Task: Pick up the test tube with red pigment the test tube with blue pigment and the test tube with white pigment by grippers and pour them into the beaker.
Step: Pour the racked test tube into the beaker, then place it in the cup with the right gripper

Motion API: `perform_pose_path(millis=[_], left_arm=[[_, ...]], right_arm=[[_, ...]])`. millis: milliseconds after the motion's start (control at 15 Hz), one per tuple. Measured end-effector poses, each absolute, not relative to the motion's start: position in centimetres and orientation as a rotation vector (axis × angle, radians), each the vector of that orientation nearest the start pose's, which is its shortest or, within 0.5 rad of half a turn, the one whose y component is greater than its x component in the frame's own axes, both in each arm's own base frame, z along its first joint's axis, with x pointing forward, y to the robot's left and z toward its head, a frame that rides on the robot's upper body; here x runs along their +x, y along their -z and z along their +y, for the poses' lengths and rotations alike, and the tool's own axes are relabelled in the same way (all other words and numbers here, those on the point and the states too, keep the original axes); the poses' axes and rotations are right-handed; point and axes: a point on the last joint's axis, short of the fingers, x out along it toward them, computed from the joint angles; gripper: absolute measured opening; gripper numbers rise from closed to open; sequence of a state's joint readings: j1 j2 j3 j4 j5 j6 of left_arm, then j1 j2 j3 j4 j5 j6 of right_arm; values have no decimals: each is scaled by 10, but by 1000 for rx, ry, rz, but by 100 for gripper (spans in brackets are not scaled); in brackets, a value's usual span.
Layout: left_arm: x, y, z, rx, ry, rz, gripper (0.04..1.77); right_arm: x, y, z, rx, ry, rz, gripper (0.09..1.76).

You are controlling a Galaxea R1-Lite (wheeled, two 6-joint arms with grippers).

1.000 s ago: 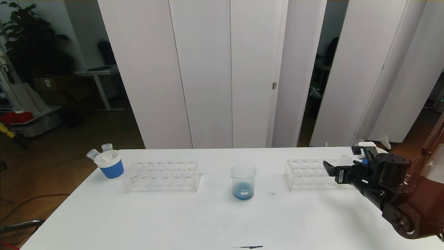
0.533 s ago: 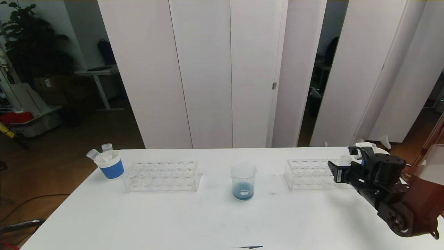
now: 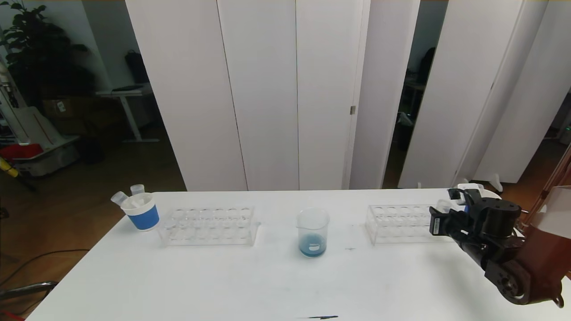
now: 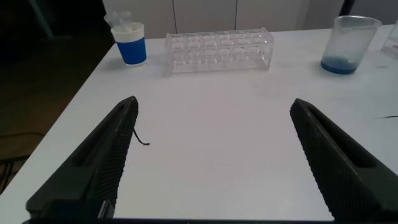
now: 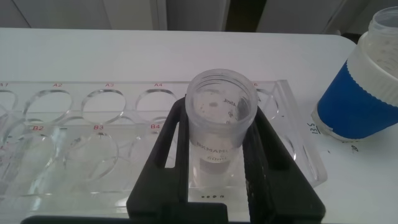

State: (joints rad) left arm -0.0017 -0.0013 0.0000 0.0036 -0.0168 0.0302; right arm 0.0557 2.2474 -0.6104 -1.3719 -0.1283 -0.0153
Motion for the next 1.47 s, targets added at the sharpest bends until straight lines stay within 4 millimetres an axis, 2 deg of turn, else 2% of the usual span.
perform_pose_path(millis=[400, 733, 1000, 1200, 1333, 1467], left_arm=[[-23, -75, 0, 30, 18, 2, 174], [-23, -75, 0, 30, 19, 2, 174], [-23, -75, 0, 30, 19, 2, 174], [-23, -75, 0, 30, 18, 2, 174], [-23, -75, 0, 30, 19, 2, 174], [-23, -75, 0, 30, 19, 2, 174]], right_arm=[[350, -30, 17, -34, 69, 259, 57], [350, -49, 18, -16, 66, 202, 57], [347, -76, 22, 11, 46, 126, 58], [356, -101, 26, 12, 38, 125, 57], [369, -127, 28, 14, 37, 126, 57], [384, -161, 31, 26, 34, 117, 57]])
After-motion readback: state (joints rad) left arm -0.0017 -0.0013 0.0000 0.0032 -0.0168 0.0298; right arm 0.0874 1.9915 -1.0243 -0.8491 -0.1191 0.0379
